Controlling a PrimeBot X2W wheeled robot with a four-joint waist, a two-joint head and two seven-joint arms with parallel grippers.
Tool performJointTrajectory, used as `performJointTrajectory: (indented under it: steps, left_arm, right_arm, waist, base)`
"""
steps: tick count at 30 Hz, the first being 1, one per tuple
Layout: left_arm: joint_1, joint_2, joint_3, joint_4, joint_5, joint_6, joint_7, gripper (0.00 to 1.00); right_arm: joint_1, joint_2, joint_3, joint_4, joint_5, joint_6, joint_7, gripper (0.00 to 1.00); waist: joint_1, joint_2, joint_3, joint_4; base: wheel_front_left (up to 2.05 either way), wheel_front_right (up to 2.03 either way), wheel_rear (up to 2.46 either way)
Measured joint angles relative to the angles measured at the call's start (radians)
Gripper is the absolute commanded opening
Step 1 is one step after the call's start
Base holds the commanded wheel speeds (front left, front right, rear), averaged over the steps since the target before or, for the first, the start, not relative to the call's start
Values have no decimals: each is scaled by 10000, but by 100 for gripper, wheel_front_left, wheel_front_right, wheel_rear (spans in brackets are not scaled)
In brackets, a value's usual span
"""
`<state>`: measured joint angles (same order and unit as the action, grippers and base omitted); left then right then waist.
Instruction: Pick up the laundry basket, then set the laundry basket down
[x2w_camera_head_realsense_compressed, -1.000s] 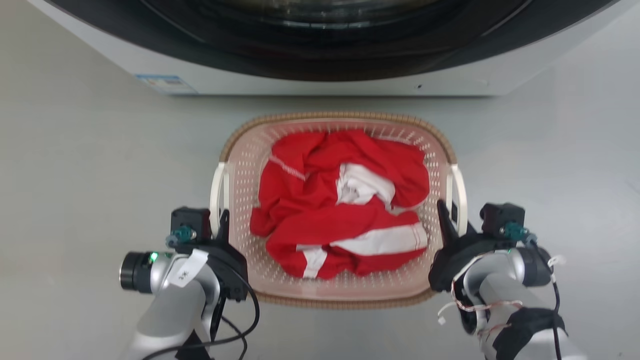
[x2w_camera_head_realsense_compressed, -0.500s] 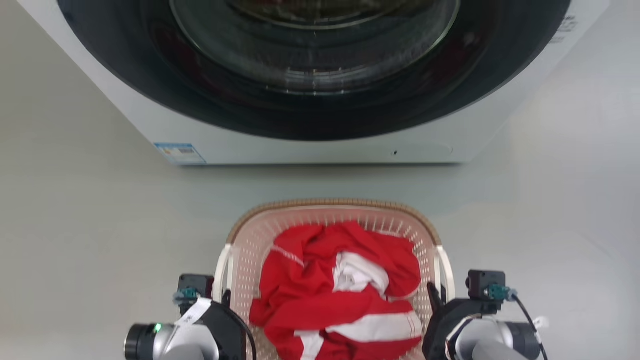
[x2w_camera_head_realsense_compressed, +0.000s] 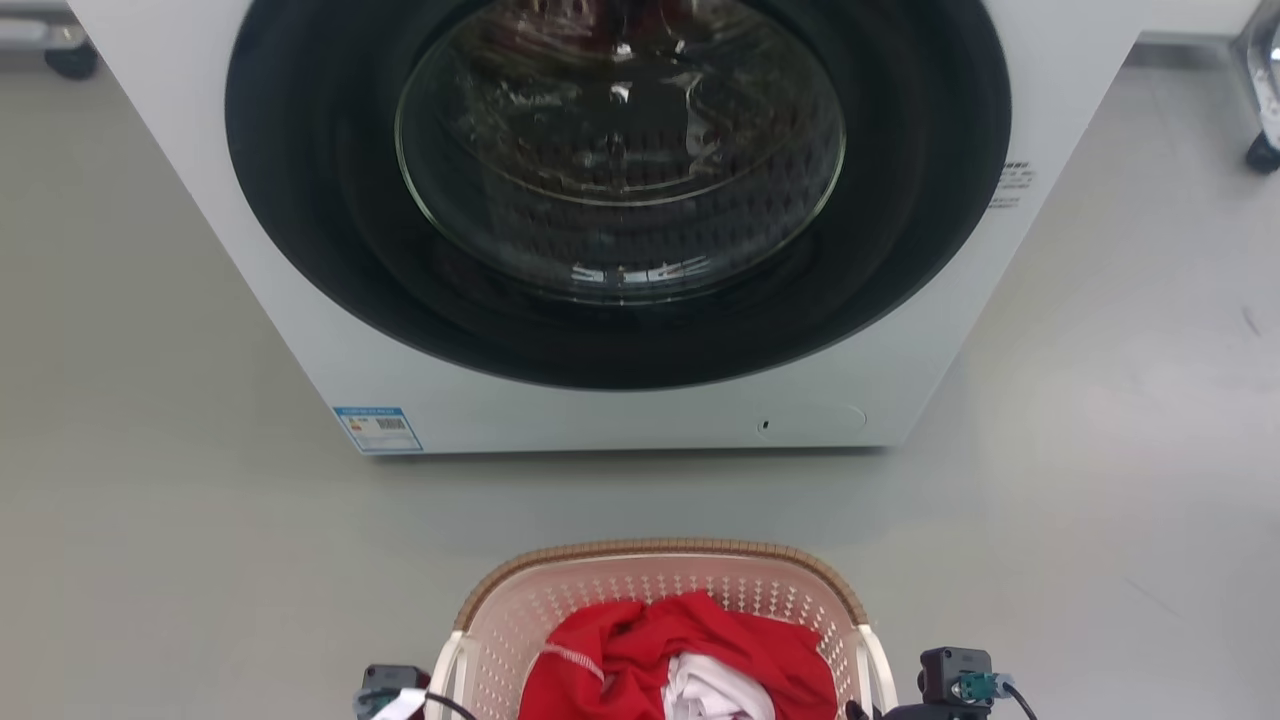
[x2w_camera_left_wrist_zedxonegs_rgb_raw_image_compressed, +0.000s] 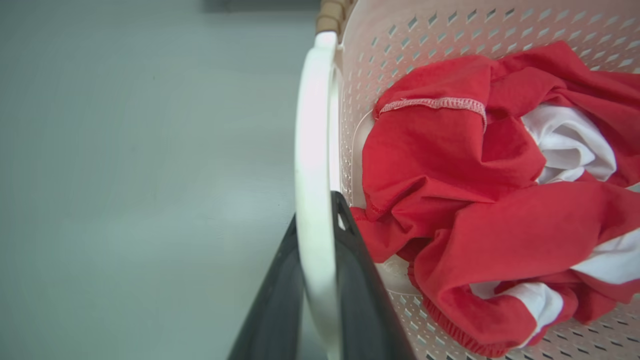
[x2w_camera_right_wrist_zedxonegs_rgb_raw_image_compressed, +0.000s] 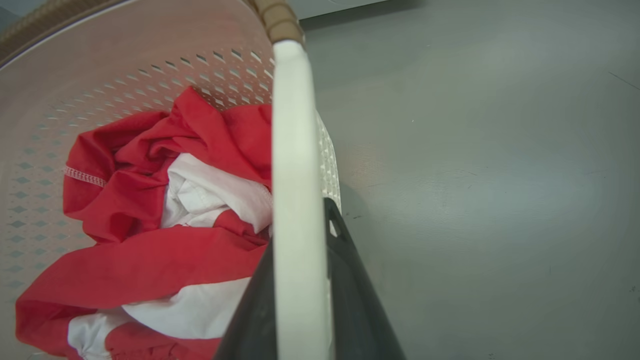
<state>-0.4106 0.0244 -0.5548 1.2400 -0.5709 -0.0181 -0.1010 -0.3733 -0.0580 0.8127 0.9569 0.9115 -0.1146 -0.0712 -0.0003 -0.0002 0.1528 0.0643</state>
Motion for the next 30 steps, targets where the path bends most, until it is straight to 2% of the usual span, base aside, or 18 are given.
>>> performJointTrajectory:
  steps: [12,30]
  left_arm:
    - [680,81,-326,-19,-360,-8,481,0]
    - [906,111,-453,-35,-520,13,744,0]
  right_arm:
    - [460,-8,658,-23,878,-173,443,0]
    - [551,-31,1223,69,1657,-190,539,0]
  waist:
    - [1,1,-1010,-60]
    - [3,2,-1344,-97]
  base:
    - [0,0,0]
    - [0,0,0]
